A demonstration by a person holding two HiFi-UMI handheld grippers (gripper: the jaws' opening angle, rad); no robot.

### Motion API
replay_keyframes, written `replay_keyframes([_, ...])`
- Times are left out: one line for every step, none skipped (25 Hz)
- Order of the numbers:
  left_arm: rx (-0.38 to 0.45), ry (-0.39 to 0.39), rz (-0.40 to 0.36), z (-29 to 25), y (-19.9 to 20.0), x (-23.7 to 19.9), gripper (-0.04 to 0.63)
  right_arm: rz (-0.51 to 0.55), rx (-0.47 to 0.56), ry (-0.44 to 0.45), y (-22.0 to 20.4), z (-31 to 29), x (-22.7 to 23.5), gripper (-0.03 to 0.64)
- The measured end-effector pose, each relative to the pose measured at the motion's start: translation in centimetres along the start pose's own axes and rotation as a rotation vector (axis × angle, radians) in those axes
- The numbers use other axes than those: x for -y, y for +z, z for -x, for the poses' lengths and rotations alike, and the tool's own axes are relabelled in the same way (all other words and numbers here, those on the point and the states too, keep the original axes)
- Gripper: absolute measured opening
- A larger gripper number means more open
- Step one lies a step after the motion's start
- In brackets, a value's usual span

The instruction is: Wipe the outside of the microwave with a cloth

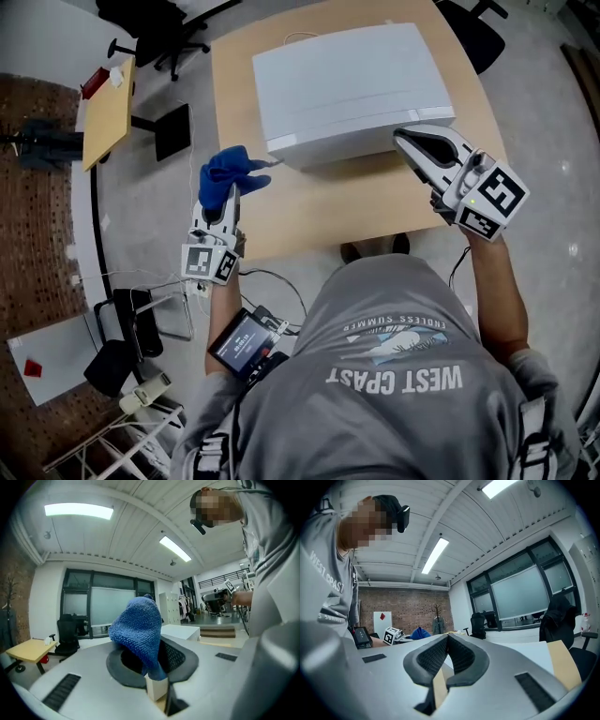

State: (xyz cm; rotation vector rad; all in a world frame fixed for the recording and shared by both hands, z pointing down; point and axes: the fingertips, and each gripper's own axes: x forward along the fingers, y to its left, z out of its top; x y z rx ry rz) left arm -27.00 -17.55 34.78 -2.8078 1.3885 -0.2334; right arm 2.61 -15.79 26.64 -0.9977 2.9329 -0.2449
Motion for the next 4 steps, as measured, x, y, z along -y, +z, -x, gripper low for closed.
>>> replay_keyframes([0.021, 0.009, 0.016, 0.4, 0.6, 0.9, 0.063, -0.002, -0.001, 0.000, 0.1, 0.6, -0.2, 0.020])
replay_keyframes([0.041, 0.016, 0.029, 0.9, 1.1, 1.9, 0.063, -0.005, -0.002, -0.001, 0.1, 1.3, -0.4, 0.020])
replay_keyframes([0.061, 0.022, 0.040, 1.3, 1.7, 2.9, 0.063, -0.008, -0.003, -0.002, 0.1, 2.0, -0.6, 0.020])
replay_keyframes([0.080, 0.028, 0.051, 1.7, 2.2, 3.9, 0.063, -0.011, -0.004, -0.003, 0.1, 2.7, -0.7, 0.020])
